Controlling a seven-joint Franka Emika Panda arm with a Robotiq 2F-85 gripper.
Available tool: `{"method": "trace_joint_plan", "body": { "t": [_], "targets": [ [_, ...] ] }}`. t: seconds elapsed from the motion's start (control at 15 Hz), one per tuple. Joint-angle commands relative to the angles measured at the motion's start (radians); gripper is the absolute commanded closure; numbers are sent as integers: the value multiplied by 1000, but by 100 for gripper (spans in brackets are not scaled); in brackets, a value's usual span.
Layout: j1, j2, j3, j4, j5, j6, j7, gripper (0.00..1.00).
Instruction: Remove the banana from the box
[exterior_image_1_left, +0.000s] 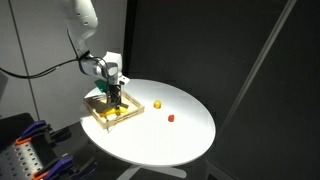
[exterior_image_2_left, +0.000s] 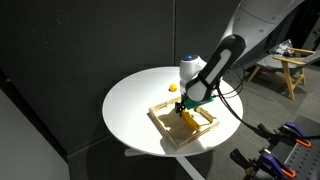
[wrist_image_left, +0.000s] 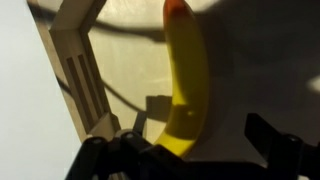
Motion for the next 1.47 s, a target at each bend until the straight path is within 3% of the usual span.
{"method": "trace_joint_plan", "body": {
  "t": [0.0,0.93,1.0,1.07,1.4],
  "targets": [
    [-11,27,6,41,22,-19,-16,0],
    [-12,81,-1,75,21,-25,-22,0],
    [-12,83,-1,76,20,-25,-23,25],
    [-12,83,-2,75,18,-23,-25,27],
    [-7,56,-4,57,8,-41,-43,68]
  ]
}}
